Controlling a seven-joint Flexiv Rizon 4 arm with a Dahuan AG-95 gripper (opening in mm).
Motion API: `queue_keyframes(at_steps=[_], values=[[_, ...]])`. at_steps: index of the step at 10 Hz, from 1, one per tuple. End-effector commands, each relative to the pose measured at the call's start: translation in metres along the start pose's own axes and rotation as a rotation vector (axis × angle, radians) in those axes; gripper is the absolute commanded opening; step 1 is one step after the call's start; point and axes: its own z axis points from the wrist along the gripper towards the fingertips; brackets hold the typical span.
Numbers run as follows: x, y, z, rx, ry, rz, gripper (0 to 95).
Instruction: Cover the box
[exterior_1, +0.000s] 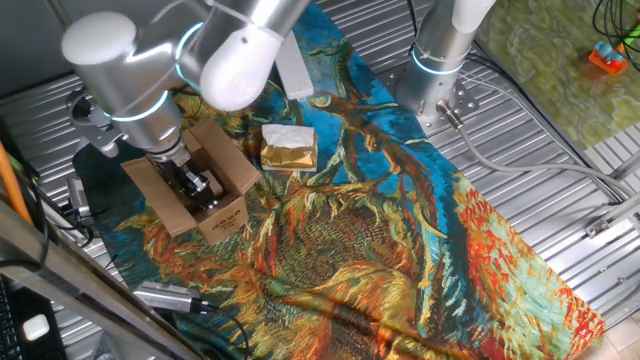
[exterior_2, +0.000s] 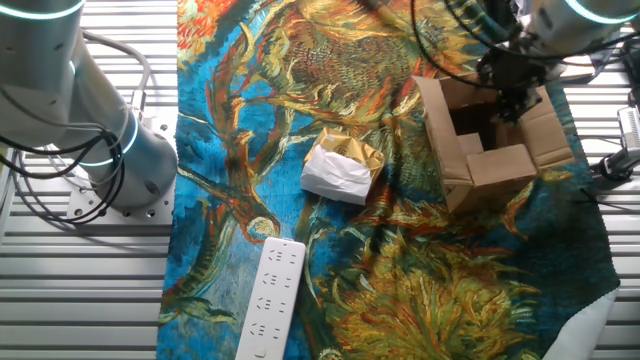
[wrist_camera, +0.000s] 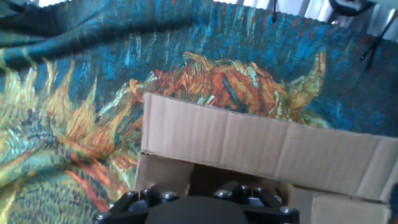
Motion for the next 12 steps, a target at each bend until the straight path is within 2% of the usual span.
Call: queue_keyframes(at_steps=[1, 4, 6, 8, 12], values=[[-0.002, 0.000, 0.003, -0.004, 0.000, 0.001, 57.0], [0.000, 0.002, 0.010, -0.004, -0.004, 0.004, 57.0], [0.003, 0.003, 0.007, -0.004, 0.003, -0.006, 57.0], [0.006, 0.005, -0.005, -0.001, 0.013, -0.021, 57.0], [0.015, 0.014, -0.043, -0.012, 0.025, -0.021, 57.0]])
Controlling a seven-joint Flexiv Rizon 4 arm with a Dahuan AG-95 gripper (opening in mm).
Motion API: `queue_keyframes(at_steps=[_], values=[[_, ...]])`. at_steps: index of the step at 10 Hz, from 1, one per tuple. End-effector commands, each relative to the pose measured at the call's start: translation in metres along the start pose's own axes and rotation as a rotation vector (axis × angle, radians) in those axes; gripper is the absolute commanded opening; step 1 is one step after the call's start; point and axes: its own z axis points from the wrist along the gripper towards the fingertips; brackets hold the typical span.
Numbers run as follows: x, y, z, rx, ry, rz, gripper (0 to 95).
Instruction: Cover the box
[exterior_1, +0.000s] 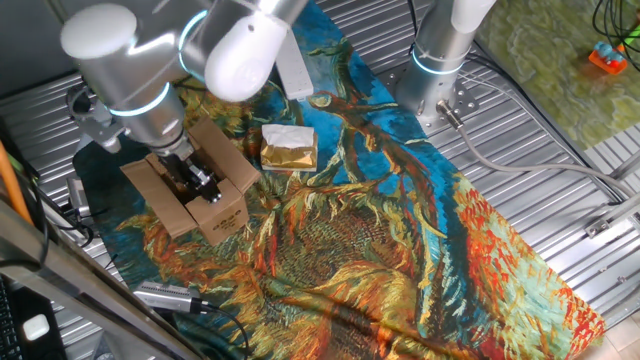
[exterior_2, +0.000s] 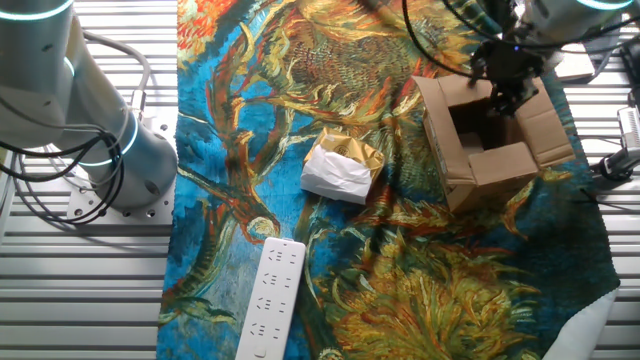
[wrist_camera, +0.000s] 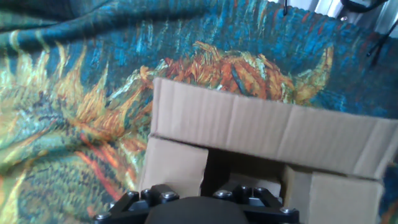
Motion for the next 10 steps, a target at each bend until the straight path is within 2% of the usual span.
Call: queue_keyframes(at_steps=[1, 5, 7, 10], values=[[0.005, 0.005, -0.009, -0.003, 0.007, 0.004, 57.0], [0.016, 0.018, -0.005, -0.034, -0.030, 0.009, 57.0], [0.017, 0.034, -0.007, -0.024, -0.027, 0.033, 57.0], [0.008, 0.062, -0.010, -0.005, -0.017, 0.067, 57.0]])
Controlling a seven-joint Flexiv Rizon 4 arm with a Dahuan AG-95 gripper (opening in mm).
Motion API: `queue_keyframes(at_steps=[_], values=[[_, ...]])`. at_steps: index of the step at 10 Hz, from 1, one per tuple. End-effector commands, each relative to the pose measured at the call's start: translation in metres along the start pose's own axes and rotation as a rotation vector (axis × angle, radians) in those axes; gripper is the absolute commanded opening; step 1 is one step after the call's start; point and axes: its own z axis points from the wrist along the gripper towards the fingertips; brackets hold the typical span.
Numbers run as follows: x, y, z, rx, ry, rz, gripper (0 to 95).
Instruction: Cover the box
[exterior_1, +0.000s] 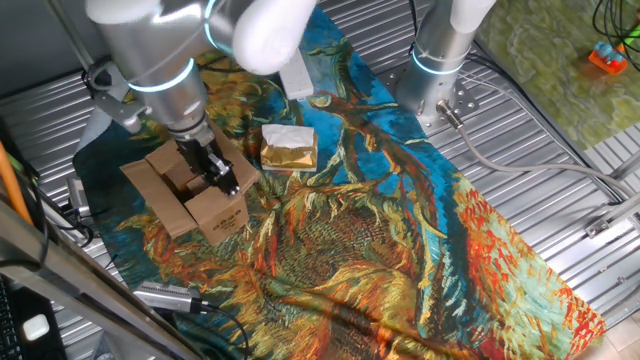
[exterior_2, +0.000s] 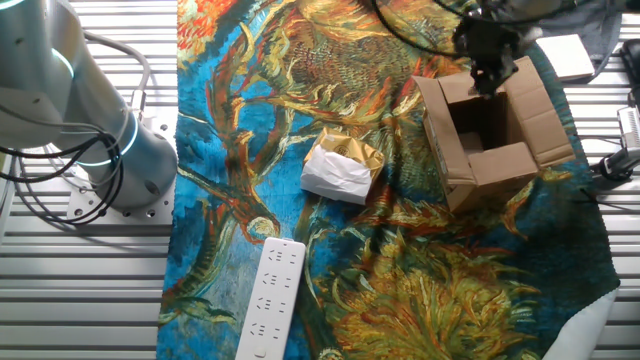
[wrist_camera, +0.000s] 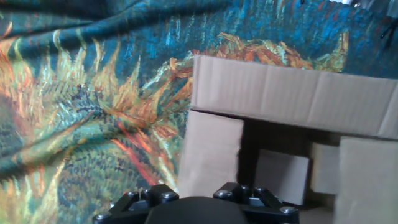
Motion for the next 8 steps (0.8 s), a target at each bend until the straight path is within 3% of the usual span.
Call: queue_keyframes(at_steps=[1, 3, 8], values=[[-0.005, 0.018, 0.001, 0.002, 0.000, 0.027, 57.0], [-0.008, 0.038, 0.004, 0.006, 0.002, 0.055, 57.0], [0.011, 0.064, 0.012, 0.011, -0.006, 0.077, 57.0]])
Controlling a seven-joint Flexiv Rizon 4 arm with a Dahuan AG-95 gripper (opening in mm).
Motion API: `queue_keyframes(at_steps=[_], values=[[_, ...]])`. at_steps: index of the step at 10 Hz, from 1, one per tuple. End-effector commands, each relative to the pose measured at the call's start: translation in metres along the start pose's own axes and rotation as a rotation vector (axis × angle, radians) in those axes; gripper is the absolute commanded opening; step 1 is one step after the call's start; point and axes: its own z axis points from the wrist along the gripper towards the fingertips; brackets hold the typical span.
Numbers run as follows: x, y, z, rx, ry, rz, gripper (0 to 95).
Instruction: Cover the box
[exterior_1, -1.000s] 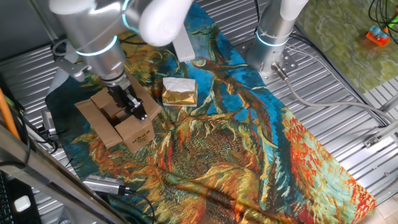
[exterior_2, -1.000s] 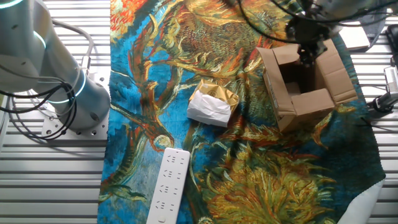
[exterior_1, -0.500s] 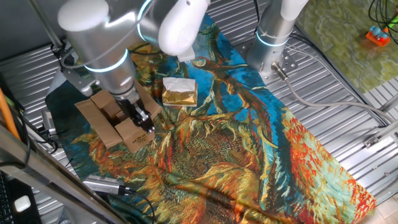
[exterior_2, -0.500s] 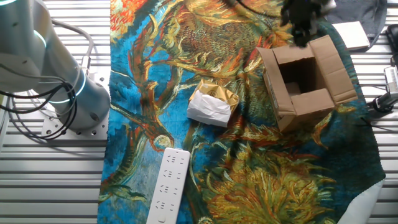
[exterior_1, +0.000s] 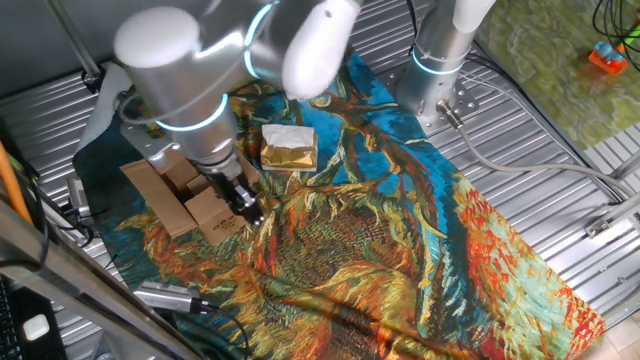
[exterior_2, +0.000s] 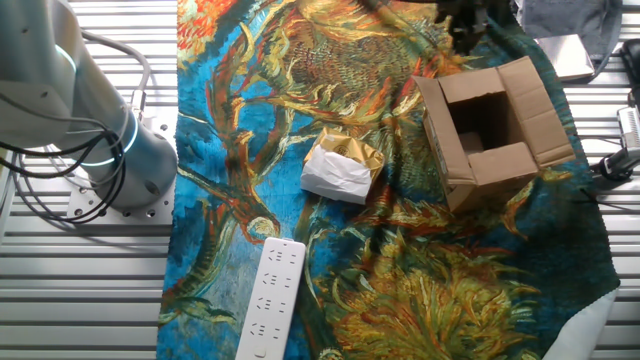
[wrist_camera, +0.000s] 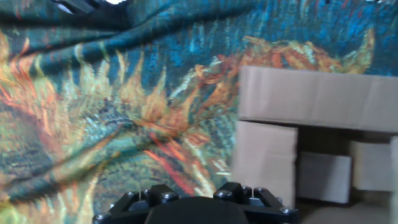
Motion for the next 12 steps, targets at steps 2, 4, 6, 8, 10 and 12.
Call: queue_keyframes(at_steps=[2, 4, 6, 8, 10, 12], values=[[0.0030, 0.0071, -0.0019, 0.004, 0.017, 0.001, 57.0], [0.0041, 0.0076, -0.0045, 0.009, 0.026, -0.013, 57.0], [0.0051, 0.0073, -0.0052, 0.008, 0.032, -0.004, 57.0], [0.0051, 0.0073, -0.0052, 0.051, 0.017, -0.002, 57.0], [0.0051, 0.0073, -0.0052, 0.048, 0.024, -0.053, 38.0], [0.0051, 0.0073, -0.0052, 0.046, 0.037, -0.069, 38.0]])
